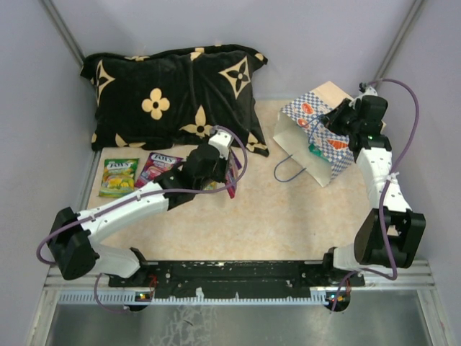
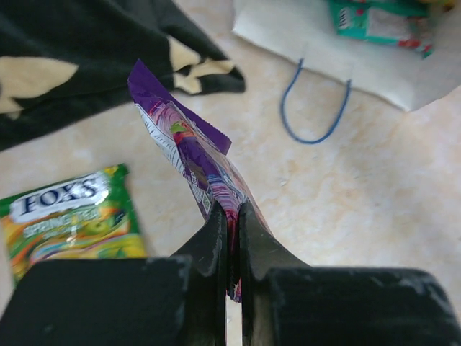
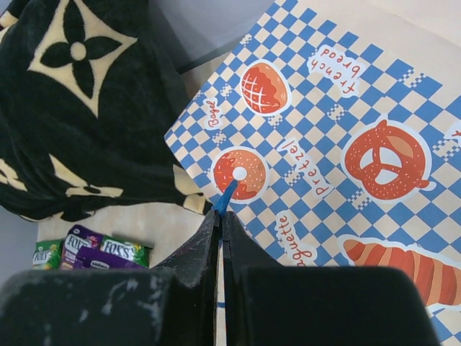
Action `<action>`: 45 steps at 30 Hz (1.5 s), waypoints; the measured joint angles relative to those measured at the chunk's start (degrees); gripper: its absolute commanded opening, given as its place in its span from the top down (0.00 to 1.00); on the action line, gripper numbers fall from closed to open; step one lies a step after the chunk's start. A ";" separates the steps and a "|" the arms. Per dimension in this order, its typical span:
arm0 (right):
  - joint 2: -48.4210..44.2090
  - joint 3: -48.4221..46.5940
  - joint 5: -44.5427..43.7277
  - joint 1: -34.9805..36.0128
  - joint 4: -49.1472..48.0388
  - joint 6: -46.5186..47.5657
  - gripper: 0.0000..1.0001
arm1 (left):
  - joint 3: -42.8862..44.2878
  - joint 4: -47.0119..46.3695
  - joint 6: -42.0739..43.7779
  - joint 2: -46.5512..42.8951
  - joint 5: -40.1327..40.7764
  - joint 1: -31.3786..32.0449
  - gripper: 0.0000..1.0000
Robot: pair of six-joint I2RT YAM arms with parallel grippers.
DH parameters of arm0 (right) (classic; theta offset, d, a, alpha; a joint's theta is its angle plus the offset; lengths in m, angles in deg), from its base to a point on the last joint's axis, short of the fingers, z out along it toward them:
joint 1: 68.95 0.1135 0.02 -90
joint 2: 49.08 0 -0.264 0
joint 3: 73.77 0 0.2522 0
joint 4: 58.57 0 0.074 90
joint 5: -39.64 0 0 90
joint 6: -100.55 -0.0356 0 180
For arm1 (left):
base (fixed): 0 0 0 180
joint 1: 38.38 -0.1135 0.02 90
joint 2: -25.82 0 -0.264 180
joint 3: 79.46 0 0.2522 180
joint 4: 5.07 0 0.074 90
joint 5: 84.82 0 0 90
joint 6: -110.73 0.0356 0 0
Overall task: Take the snacks out of the paper bag
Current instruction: Place the snack at the center of the board.
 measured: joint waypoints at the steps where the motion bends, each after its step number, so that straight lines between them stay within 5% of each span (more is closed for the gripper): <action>1: -0.20 0.00 -0.02 0.00 0.04 0.13 1.00 | -0.96 -2.47 -0.81 0.00 -1.09 0.00 1.00; 12: -4.24 3.85 0.02 0.74 1.01 1.05 1.00 | -18.97 -27.21 -16.55 5.40 0.81 0.02 1.00; 21: -6.95 4.07 -0.63 1.11 1.79 2.69 1.00 | -20.96 -31.43 -30.42 11.76 4.79 0.00 0.94; 25: -6.99 4.39 -0.63 1.11 2.05 3.13 1.00 | -20.96 -29.86 -35.58 13.22 8.09 0.00 0.71; 30: -7.08 5.35 -0.63 1.11 2.45 3.69 1.00 | -22.05 -27.93 -39.36 13.38 9.90 0.00 0.10; 37: -7.10 5.55 -0.61 1.11 2.54 4.22 1.00 | -21.11 -21.68 -28.06 7.76 6.62 0.63 0.00; 45: -7.10 5.55 -0.35 1.27 2.51 4.50 1.00 | 3.37 1.27 -0.74 9.44 7.82 6.27 0.00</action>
